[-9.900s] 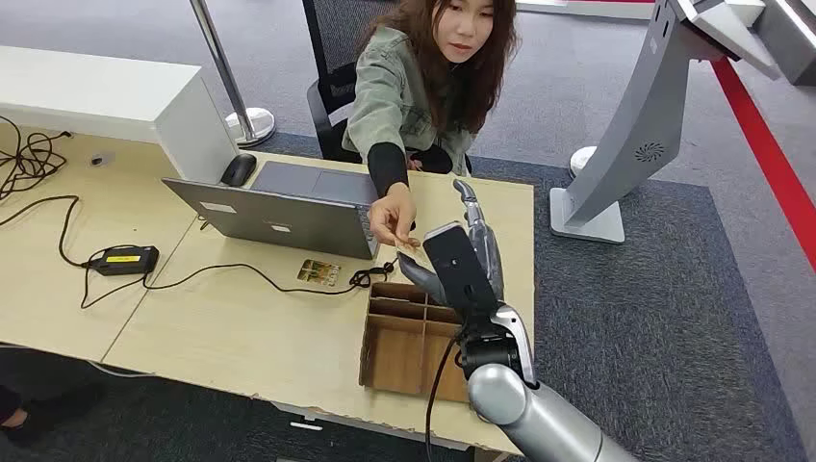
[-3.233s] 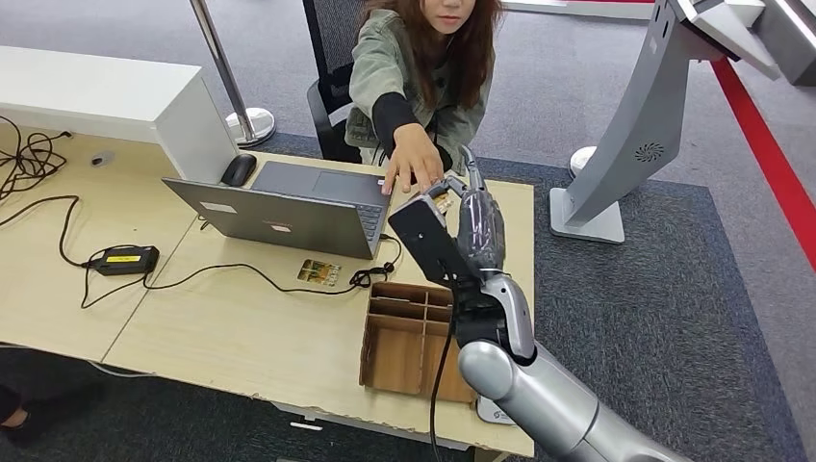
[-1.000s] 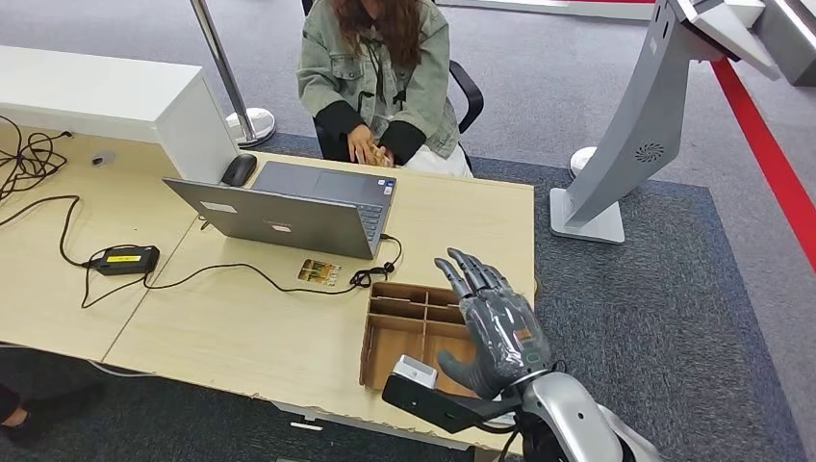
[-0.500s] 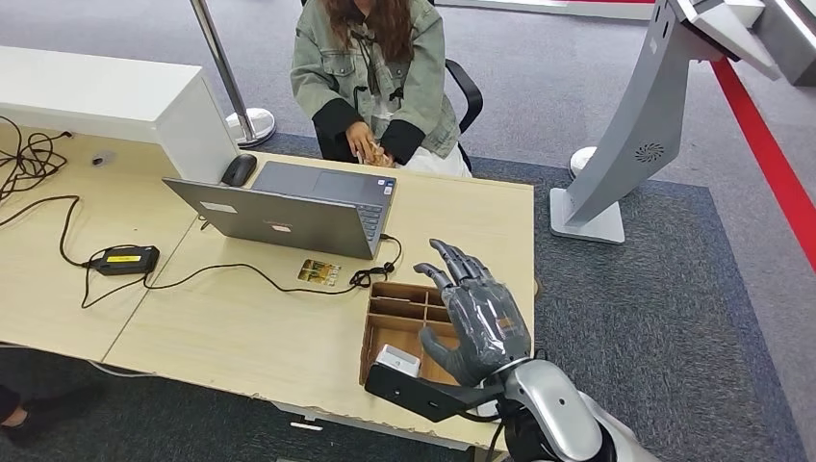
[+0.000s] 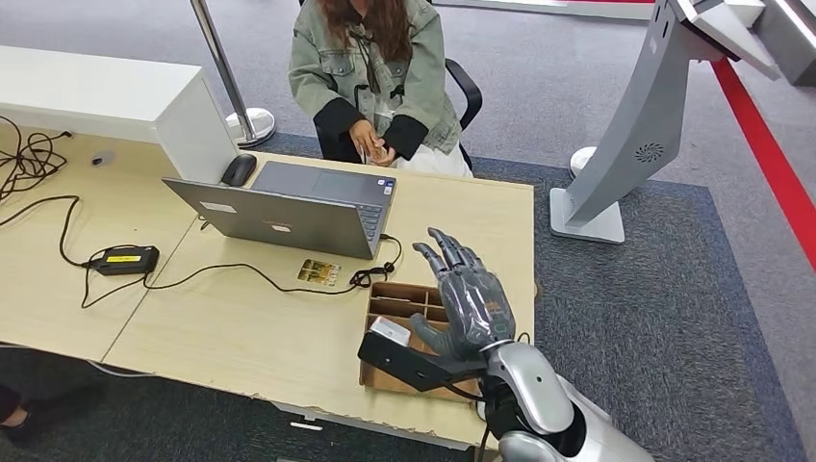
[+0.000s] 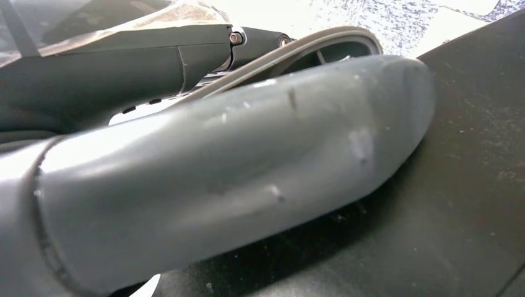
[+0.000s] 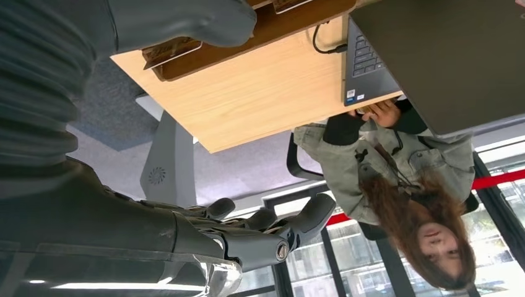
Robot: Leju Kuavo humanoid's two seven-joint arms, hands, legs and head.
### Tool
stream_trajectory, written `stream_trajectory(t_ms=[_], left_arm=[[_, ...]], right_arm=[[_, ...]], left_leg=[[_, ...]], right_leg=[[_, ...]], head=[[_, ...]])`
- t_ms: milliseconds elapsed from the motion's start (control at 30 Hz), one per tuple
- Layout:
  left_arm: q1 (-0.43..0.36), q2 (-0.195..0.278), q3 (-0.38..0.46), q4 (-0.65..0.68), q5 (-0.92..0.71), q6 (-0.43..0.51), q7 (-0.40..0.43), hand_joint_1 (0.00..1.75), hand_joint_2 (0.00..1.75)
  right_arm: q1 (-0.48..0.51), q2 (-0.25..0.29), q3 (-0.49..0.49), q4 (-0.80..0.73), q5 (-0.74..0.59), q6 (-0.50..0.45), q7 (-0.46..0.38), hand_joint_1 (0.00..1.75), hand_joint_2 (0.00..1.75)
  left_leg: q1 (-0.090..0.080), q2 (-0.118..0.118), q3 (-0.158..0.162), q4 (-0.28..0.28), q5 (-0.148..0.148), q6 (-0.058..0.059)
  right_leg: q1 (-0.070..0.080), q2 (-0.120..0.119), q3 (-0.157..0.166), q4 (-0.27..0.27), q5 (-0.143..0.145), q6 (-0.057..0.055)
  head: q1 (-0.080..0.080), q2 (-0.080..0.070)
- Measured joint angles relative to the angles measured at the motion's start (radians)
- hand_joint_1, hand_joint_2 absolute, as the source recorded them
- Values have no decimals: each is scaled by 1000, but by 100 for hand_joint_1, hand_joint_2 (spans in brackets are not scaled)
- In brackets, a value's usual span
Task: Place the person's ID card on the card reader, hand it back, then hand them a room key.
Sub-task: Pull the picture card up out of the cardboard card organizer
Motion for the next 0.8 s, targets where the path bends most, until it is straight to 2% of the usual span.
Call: stream_trajectory(t_ms=[367,800], left_arm=[[0,0,0,0,1,0,0,0,0],[0,0,0,0,3,2,0,0,0]], right_arm=[[-8,18,-11,116,-3,-43,-1,43,175],[31,-19,-62,140,23,-46,17,45,175]], left_leg=[[0,0,0,0,0,0],[0,0,0,0,0,0]], right_leg=[[0,0,0,0,0,0],[0,0,0,0,0,0]], head=[[0,0],[0,0]])
